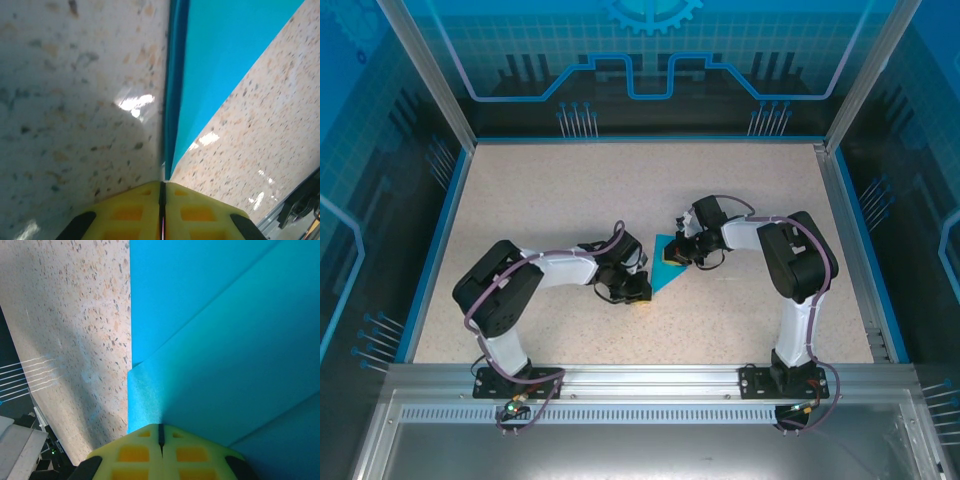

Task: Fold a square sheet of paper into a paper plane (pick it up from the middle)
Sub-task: Fourth fold the wing at the center of the table.

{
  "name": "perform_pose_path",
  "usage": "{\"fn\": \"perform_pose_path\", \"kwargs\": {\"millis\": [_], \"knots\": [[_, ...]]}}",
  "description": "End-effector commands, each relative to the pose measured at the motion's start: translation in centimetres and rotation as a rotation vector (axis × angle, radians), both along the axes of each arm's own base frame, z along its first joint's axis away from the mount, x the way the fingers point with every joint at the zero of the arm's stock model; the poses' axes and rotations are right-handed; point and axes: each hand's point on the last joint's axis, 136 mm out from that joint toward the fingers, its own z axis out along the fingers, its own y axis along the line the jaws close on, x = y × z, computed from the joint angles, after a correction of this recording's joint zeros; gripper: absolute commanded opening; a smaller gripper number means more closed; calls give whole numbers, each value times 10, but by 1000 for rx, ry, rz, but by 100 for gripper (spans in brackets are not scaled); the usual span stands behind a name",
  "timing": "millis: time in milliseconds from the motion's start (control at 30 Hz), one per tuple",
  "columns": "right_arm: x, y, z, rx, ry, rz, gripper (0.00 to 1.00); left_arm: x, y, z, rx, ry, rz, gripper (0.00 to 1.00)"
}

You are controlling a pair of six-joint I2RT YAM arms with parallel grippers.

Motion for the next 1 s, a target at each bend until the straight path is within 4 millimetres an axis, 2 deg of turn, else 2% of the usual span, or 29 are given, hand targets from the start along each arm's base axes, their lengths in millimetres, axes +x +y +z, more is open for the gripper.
{"fn": "perform_pose_path", "kwargs": {"millis": [0,167,267,400,567,733,967], "knots": [[-39,-39,-69,-245,171,-26,4,-16,12,7,49,27,-29,10],[-39,-39,-70,-245,174,-27,4,27,-10,51,-50,-172,-1,11],[-39,-39,-71,-246,176,-27,5,51,-17,62,-64,-258,22,11],[-39,-38,-71,-245,178,-25,4,74,-26,55,-68,-291,47,11],[-38,-38,-71,-244,178,-26,4,89,-37,41,-83,-295,60,9],[-39,-38,-71,-243,182,-23,4,91,-39,22,-61,-270,53,7],[-40,-39,-73,-249,190,-27,4,79,-30,-5,-5,-204,32,6]]}}
